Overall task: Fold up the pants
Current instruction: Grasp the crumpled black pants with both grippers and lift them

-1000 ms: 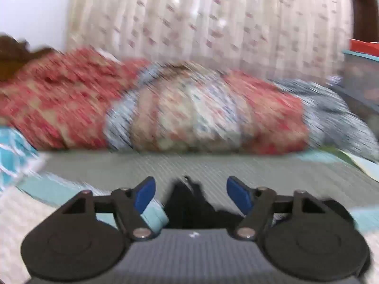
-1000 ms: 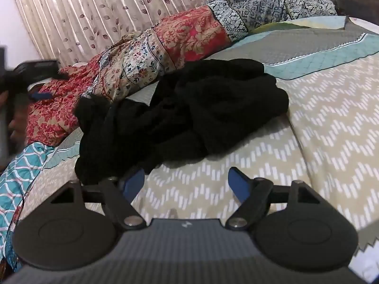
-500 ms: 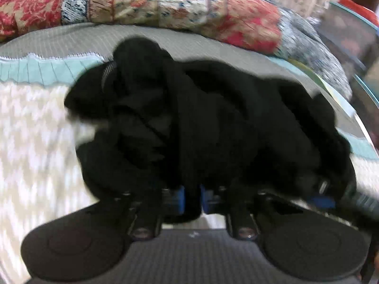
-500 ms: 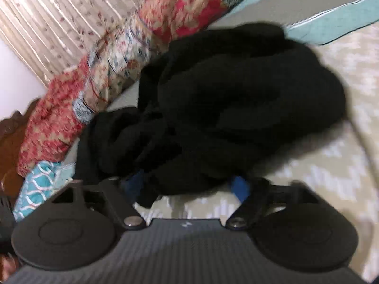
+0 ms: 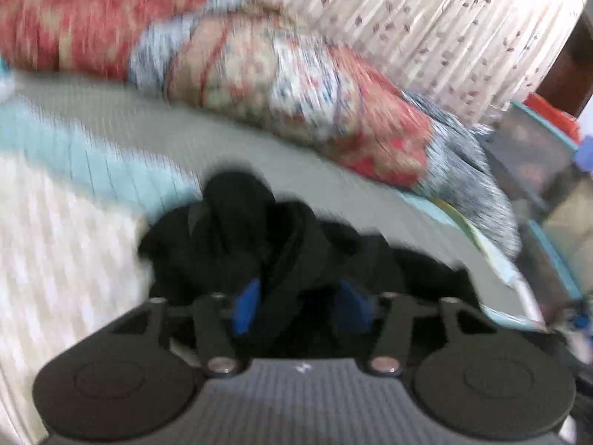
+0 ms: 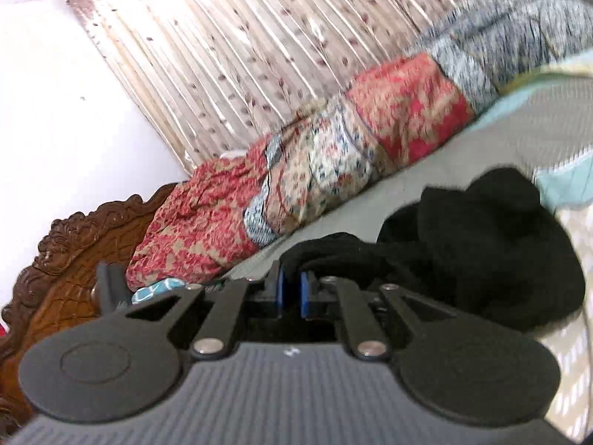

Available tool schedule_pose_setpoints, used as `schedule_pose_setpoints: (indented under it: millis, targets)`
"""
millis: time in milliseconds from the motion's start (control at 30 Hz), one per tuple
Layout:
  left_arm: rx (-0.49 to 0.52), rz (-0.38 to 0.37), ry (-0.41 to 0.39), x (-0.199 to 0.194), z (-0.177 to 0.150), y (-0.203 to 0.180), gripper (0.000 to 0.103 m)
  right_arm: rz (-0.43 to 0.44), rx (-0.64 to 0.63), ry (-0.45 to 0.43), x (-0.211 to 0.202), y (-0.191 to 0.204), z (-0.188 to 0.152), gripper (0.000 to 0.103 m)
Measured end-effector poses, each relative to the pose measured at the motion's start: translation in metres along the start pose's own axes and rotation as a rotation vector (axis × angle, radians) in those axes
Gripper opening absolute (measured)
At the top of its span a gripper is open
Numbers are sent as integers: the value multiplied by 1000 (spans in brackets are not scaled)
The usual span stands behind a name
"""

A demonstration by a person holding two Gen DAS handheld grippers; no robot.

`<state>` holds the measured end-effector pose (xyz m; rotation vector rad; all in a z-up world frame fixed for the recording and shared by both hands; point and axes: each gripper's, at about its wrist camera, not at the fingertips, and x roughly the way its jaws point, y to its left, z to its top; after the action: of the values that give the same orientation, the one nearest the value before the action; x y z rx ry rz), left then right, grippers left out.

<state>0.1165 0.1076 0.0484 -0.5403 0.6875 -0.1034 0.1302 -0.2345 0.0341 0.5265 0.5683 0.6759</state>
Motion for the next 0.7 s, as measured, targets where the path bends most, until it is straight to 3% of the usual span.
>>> schedule_pose_setpoints:
  millis: [67, 133, 200, 333, 500, 533, 600, 633, 667, 700]
  targets:
    - [-82, -60, 74, -11, -20, 14, 69, 53, -26, -37, -9, 13, -11, 11]
    - [-174, -101, 131, -22, -43, 28, 81, 57, -29, -9, -8, 16, -26, 11]
    - [-255, -140, 179, -23, -61, 32, 83, 79, -13, -1, -5, 26, -35, 11]
    - [-465, -275, 277, -9, -95, 33, 98, 119, 66, -2, -8, 30, -45, 12]
    - [-688, -429, 316, 7, -114, 35, 103, 187, 66, -15, -23, 52, -50, 12]
    - [-716, -452, 312, 8, -115, 34, 100, 200, 65, -18, -26, 56, -51, 12]
    - [-726, -499, 288, 4, -114, 32, 79, 195, 77, -19, -26, 62, -57, 12]
    - [-712, -525, 275, 0, -112, 31, 54, 193, 93, -19, -26, 63, -59, 12]
    - [-694, -545, 261, -5, -108, 31, 40, 193, 114, -16, -25, 61, -61, 12]
    - [-684, -531, 243, -12, -105, 33, 40, 198, 137, -9, -24, 58, -64, 12]
